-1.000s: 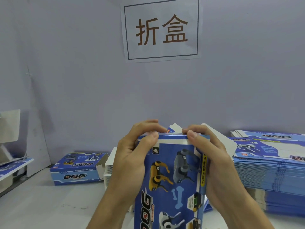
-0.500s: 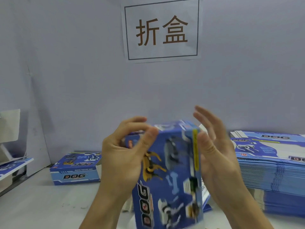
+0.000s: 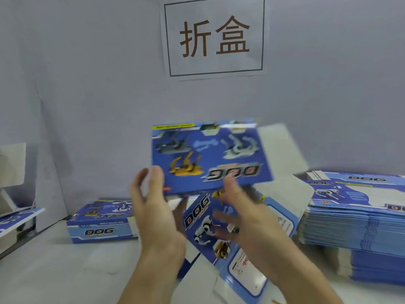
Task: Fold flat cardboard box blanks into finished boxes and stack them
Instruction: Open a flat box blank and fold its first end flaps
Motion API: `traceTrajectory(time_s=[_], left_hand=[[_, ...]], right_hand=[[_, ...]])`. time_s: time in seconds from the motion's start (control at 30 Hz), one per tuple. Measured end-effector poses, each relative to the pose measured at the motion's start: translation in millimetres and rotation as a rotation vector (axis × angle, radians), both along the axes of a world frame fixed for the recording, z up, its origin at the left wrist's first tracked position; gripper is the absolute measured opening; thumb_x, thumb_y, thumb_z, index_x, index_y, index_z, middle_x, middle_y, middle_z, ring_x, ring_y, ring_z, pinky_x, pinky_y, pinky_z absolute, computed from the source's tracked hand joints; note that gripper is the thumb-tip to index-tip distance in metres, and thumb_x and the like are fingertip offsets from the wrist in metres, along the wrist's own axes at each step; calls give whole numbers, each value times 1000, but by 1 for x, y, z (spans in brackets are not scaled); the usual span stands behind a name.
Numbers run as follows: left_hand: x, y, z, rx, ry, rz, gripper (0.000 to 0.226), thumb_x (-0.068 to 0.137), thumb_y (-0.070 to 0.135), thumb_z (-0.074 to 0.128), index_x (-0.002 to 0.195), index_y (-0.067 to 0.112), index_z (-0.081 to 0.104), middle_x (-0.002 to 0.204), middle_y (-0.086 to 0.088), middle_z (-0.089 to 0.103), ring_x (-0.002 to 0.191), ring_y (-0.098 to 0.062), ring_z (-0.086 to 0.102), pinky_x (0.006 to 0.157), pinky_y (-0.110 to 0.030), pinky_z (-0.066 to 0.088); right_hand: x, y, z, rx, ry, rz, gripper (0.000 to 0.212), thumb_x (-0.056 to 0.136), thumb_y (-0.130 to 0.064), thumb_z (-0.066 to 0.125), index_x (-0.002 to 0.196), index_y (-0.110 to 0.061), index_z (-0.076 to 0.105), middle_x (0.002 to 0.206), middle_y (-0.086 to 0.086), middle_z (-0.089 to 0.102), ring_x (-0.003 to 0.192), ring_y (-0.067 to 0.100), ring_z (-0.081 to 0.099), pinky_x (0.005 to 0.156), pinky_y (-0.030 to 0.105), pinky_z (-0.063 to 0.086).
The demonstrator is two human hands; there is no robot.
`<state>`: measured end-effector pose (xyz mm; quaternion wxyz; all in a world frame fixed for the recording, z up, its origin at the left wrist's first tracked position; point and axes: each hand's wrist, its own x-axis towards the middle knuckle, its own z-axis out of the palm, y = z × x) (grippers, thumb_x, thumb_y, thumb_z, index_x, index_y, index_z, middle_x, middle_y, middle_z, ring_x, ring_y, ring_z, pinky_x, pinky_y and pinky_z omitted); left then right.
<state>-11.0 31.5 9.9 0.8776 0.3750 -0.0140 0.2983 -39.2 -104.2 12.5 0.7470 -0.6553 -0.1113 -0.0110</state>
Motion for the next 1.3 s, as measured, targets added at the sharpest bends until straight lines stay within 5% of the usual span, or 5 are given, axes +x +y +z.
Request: traceTrajectory(time_s=[0.13, 0.37, 0.9, 1.13, 1.3], left_hand=[[-5, -9, -7, 375, 65, -317, 66, 68, 39, 71, 131, 33, 52, 104, 2, 75, 91, -17, 74, 83, -41, 59], [-15, 23, 12, 760, -27, -193, 82, 59, 82, 62, 135, 64, 38, 121, 29, 64, 125, -13, 58, 108, -51, 44], [-22, -18, 1, 551, -56, -136, 47, 90, 62, 52, 75, 18, 57, 68, -5, 49, 65, -29, 50, 69, -46, 50], [-15, -8, 4, 543, -72, -153, 35, 96, 26, 48, 116, 54, 51, 77, 19, 64, 62, -11, 58, 56, -33, 51], [-22, -11, 3, 542, -227, -154, 22, 100, 31, 42, 95, 27, 62, 86, 5, 64, 62, -20, 54, 52, -31, 50]], right_hand=[[11, -26, 1, 458, -320, -276, 59, 76, -44, 75, 128, -27, 55, 105, -4, 74, 98, 24, 73, 82, 48, 59], [8, -61, -1, -142, -358, 61, 85, 67, -49, 76, 144, -50, 40, 124, 2, 70, 105, 24, 72, 89, 42, 60], [6, -27, 2, 101, -407, -212, 40, 85, -54, 50, 74, -16, 58, 66, 14, 61, 59, 29, 63, 59, 43, 52], [8, -23, -3, 159, -273, -104, 44, 73, -50, 50, 114, -66, 53, 56, -1, 54, 55, 19, 59, 57, 36, 53], [9, -26, -2, 212, -305, -134, 23, 97, -34, 46, 91, -24, 66, 83, 16, 66, 71, 33, 63, 67, 44, 48]])
